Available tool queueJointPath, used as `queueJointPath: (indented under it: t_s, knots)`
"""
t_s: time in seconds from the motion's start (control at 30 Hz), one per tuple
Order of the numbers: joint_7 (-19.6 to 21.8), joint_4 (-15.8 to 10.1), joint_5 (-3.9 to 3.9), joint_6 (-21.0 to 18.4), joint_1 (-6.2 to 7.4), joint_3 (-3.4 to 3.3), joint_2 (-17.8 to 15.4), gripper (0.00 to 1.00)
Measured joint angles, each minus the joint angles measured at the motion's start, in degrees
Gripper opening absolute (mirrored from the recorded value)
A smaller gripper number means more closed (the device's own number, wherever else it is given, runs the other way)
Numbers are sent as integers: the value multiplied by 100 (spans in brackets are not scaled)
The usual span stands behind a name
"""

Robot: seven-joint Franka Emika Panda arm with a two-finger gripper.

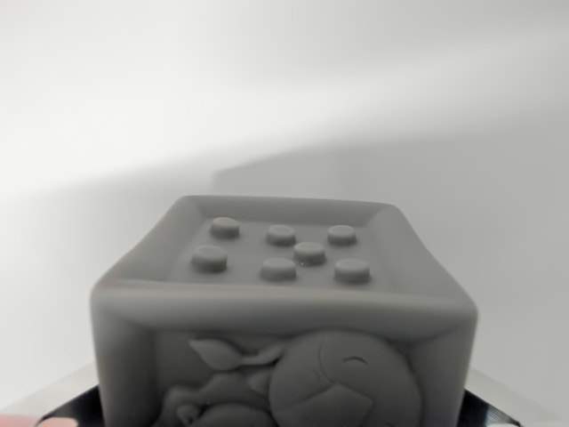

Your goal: Destack cube

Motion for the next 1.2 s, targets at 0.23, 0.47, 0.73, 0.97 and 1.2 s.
queueJointPath:
  t_s: [0.23, 0.47, 0.73, 0.97, 1.2]
  knots:
    - [-49, 56, 42, 152, -133, 142, 203, 0]
    - [-54, 93, 44, 249, -219, 230, 329, 0]
    - [-54, 103, 44, 283, -265, 273, 366, 100]
    - [-54, 104, 44, 284, -267, 274, 366, 100]
    - [-54, 105, 44, 285, -267, 274, 366, 100]
